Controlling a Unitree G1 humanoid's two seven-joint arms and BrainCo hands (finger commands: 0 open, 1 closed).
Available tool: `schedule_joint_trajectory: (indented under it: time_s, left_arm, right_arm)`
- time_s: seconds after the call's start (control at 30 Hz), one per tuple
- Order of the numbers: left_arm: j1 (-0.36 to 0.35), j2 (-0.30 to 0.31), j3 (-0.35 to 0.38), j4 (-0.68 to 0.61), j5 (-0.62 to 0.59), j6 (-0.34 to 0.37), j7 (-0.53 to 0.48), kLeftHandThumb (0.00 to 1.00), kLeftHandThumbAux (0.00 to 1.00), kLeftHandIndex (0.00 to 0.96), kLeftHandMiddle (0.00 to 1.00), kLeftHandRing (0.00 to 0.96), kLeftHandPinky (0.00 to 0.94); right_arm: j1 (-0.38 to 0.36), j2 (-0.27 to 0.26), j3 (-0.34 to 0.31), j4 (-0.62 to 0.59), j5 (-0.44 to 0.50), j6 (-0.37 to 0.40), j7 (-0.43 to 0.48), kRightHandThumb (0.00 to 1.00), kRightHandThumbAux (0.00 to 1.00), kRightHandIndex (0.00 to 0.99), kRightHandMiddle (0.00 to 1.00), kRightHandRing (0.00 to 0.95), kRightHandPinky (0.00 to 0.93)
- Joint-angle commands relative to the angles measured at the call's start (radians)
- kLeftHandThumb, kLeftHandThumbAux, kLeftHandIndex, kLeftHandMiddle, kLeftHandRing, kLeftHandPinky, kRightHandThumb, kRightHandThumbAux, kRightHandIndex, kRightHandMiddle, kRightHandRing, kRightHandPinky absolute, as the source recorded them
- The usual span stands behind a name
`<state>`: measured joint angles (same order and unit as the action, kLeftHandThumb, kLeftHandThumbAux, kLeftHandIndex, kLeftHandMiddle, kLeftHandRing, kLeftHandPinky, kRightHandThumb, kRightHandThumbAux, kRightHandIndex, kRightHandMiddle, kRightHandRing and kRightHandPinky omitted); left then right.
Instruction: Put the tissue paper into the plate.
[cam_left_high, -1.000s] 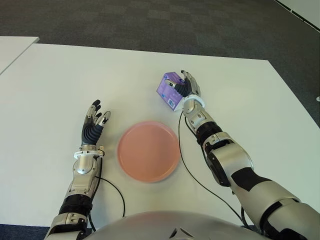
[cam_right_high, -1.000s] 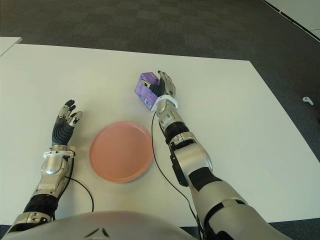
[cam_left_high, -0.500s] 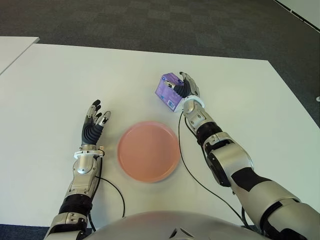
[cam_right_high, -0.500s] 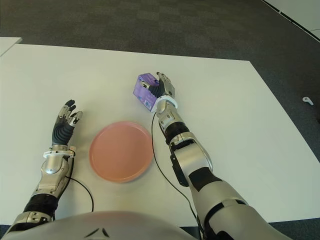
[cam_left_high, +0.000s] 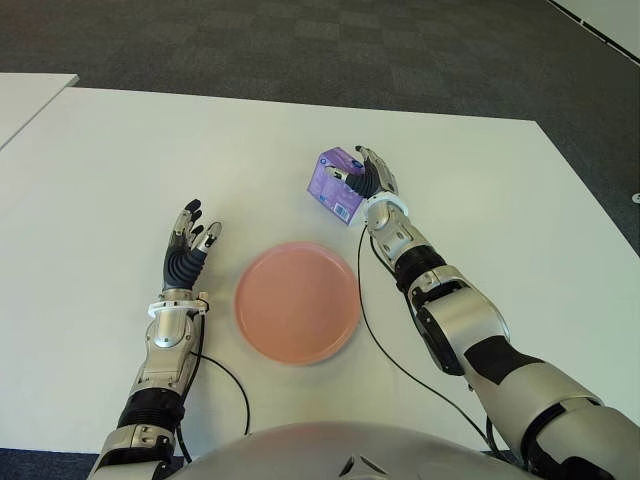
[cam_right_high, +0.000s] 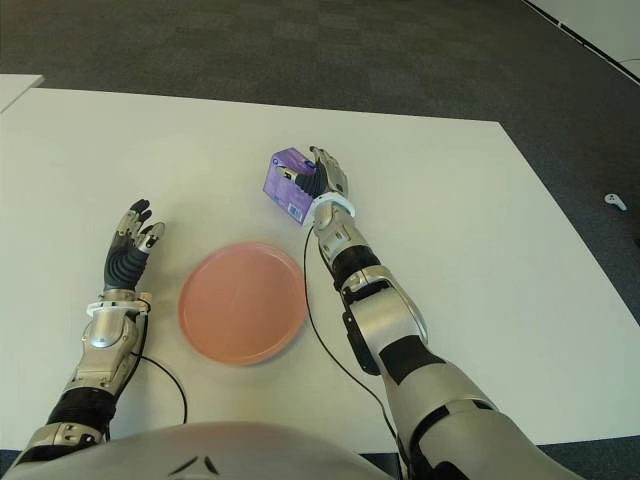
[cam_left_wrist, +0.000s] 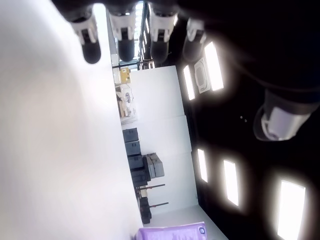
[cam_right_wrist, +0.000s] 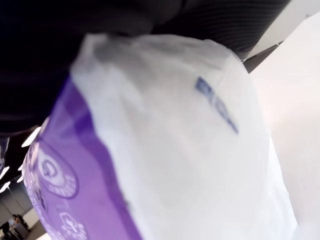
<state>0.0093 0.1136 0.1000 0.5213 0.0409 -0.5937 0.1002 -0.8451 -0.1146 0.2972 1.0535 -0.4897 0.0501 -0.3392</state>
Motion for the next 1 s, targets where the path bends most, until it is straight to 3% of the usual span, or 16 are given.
schedule_joint_trajectory:
  time_s: [0.03, 0.47, 0.73, 1.0]
  left_arm:
    - [0.058, -0.017, -0.008, 0.08, 0.023, 0.008, 0.014, 0.0, 0.437, 0.0, 0.0, 0.0, 0.0]
    - [0.055, -0.026, -0.013, 0.083, 0.026, 0.003, 0.018, 0.0, 0.44, 0.0, 0.0, 0.0, 0.0]
    - [0.051, -0.03, -0.017, 0.08, 0.029, 0.017, 0.021, 0.0, 0.438, 0.0, 0.0, 0.0, 0.0]
    - [0.055, -0.037, -0.018, 0.071, 0.032, 0.016, 0.024, 0.0, 0.442, 0.0, 0.0, 0.0, 0.0]
  right_arm:
    - [0.043, -0.003, 0.016, 0.011, -0.002, -0.005, 0.032, 0.132, 0.332, 0.0, 0.0, 0.0, 0.0]
    - [0.059, -0.043, 0.089, -0.001, -0.064, -0.043, 0.051, 0.139, 0.326, 0.0, 0.0, 0.0, 0.0]
    - [0.095, -0.023, 0.234, -0.002, -0.193, 0.004, 0.069, 0.131, 0.342, 0.0, 0.0, 0.0, 0.0]
    - [0.064, -0.027, 0.363, 0.1, -0.302, 0.016, 0.19, 0.149, 0.368, 0.0, 0.0, 0.0, 0.0]
